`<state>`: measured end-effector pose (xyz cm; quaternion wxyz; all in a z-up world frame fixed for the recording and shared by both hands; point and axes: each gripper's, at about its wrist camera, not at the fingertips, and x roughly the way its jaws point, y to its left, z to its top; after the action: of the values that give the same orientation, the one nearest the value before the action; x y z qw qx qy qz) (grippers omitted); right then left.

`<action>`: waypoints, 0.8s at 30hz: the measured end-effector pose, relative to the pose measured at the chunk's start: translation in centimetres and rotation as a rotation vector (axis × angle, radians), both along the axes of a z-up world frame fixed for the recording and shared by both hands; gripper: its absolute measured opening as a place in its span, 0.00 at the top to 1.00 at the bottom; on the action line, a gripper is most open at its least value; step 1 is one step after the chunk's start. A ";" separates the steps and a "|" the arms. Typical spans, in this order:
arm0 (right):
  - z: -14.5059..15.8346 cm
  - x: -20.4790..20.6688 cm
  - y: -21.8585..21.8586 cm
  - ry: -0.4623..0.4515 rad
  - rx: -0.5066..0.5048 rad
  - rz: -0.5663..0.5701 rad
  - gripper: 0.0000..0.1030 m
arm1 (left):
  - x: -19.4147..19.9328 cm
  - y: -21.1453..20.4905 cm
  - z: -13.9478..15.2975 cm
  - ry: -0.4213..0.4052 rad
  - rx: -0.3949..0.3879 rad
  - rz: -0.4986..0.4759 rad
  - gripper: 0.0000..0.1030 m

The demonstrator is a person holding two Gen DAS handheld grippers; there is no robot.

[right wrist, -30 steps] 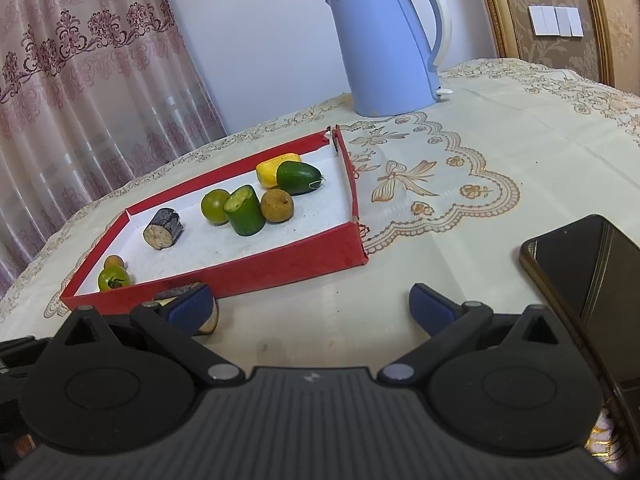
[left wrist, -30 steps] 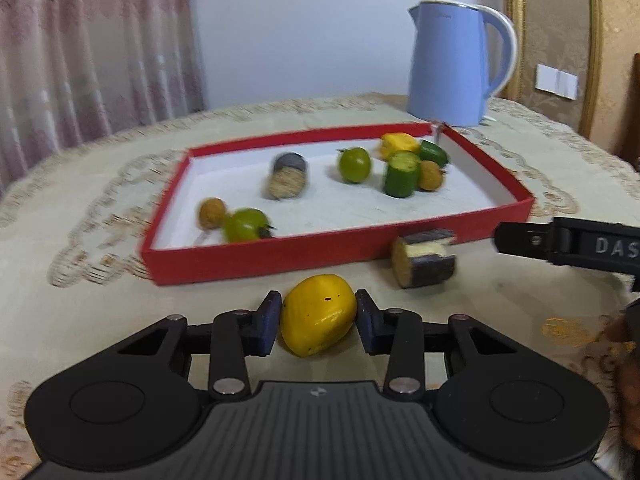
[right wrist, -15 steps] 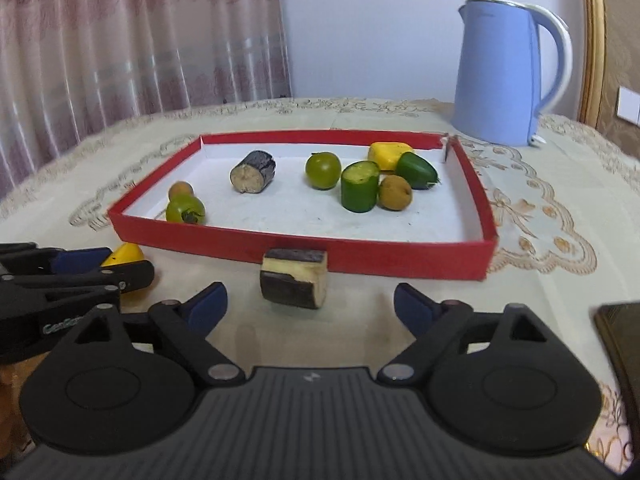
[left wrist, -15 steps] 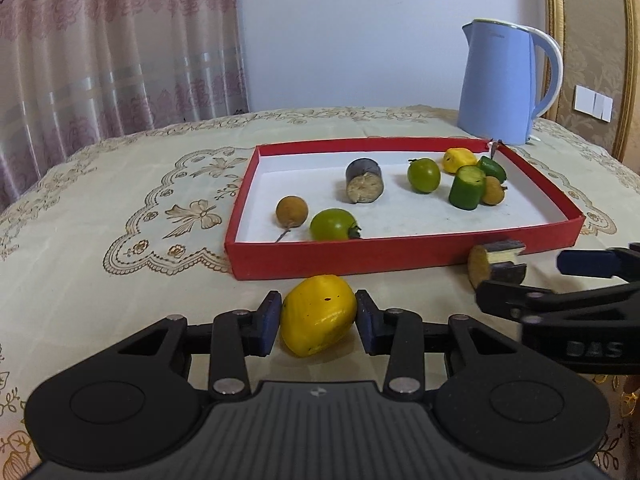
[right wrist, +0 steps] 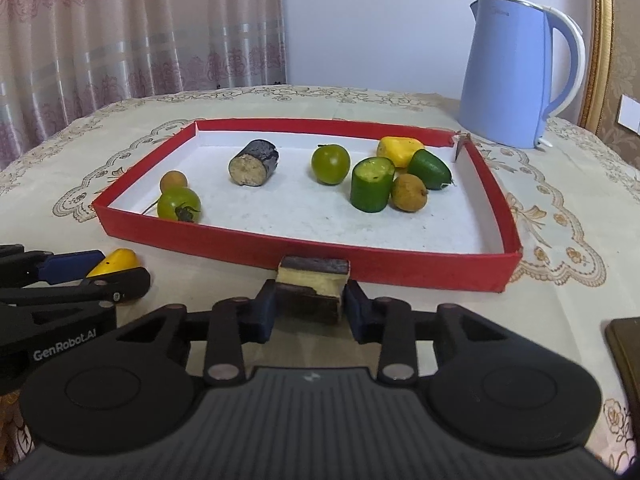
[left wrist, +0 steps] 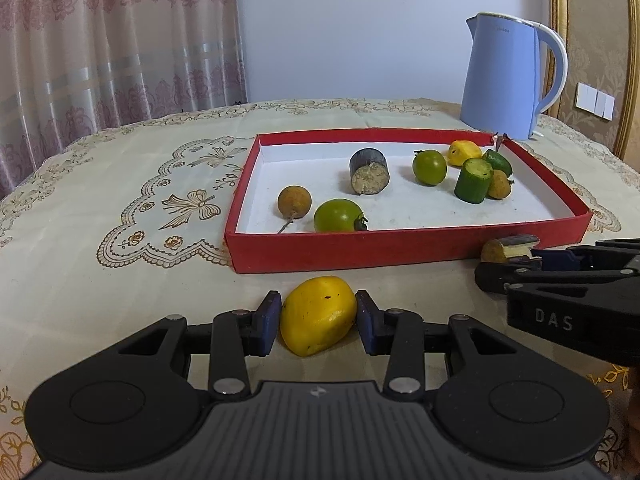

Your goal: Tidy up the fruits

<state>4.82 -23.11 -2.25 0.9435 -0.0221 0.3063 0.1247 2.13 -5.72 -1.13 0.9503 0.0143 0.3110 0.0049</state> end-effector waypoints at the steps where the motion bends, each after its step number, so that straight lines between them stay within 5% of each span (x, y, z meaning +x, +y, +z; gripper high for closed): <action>1: 0.0 -0.1 -0.1 0.003 0.006 0.000 0.67 | 0.0 0.0 0.0 0.000 0.003 -0.001 0.61; 12: 0.1 -1.6 -3.8 0.007 0.040 -0.035 0.67 | 0.0 -0.8 -0.2 -0.009 0.074 0.012 0.53; 17: -0.4 -1.7 -3.8 -0.008 0.027 -0.030 0.68 | -0.1 -0.9 -0.2 -0.008 0.064 0.007 0.62; 24: -0.6 -2.0 -3.5 -0.028 0.015 -0.024 0.67 | 0.0 -1.1 0.2 0.006 0.059 0.027 0.62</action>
<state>2.84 -26.57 -2.83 0.9493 -0.0132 0.2922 0.1156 2.18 -6.80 -0.96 0.9483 0.0379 0.3139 0.0270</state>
